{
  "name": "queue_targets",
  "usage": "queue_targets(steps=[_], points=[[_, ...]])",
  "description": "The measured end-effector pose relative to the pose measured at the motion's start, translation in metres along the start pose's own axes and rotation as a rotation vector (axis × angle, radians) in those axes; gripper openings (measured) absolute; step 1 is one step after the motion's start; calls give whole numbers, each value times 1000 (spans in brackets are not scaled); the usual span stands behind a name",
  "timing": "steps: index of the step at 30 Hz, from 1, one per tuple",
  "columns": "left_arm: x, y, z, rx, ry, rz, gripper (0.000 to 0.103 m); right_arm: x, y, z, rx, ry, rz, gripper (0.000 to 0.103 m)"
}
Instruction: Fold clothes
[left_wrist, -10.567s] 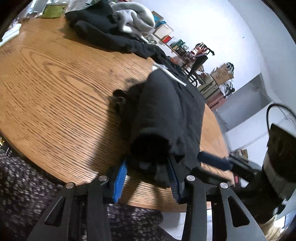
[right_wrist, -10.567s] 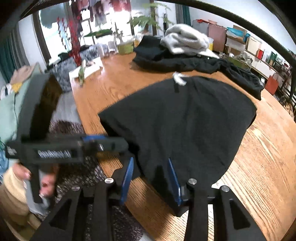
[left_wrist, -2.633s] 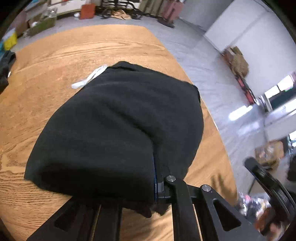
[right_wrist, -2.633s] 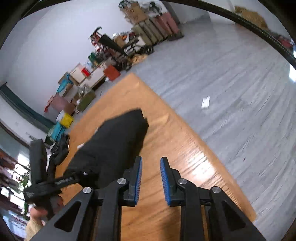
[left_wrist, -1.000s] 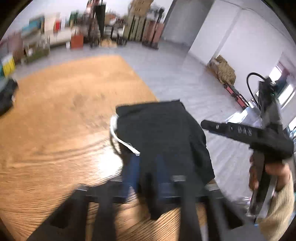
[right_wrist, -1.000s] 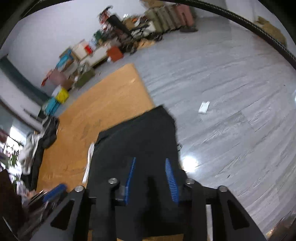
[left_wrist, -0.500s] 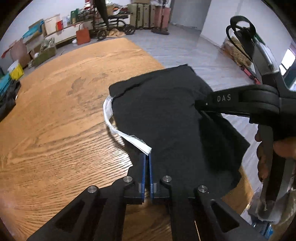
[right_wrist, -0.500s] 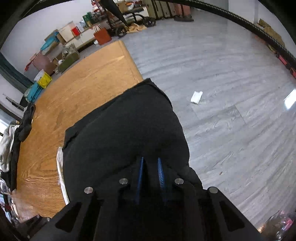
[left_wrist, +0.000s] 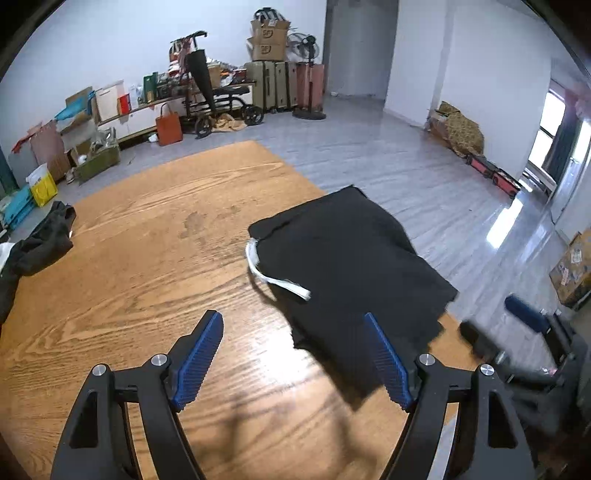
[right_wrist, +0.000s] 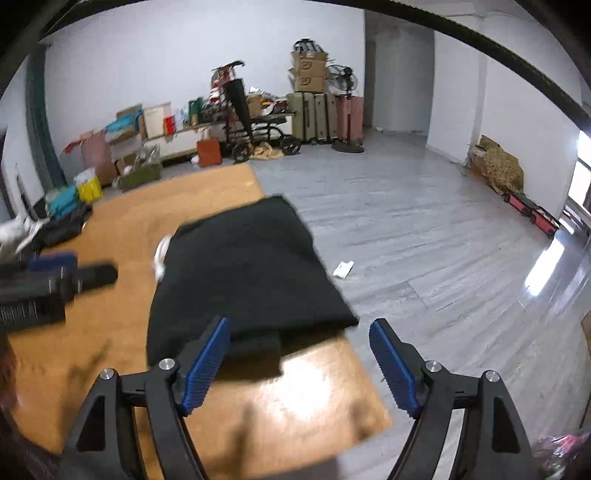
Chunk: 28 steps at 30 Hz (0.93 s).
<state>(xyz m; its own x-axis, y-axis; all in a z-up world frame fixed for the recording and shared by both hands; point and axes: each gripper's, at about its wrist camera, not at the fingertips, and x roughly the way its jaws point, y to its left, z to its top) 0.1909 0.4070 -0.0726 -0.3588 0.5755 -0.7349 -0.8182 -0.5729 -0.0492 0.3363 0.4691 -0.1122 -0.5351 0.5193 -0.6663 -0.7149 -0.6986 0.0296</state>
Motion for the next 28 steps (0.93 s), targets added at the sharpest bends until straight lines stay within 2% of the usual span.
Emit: queue_targets(steps=[5,13,19,28], points=[[-15,1,-9,5,-6,-6,80,-26,1,-20,1,-1,-2,87],[-26,1,-12,2,-43,-11,80,-47,3,-25,-14,-37,-32,88],[-30,8,-17,-4,-48,-14,80,-47,7,-28,7,-50,-25,90],[-34,15,-16,-26,-66,-53,80,-46,13,-34,0,-14,-15,90]])
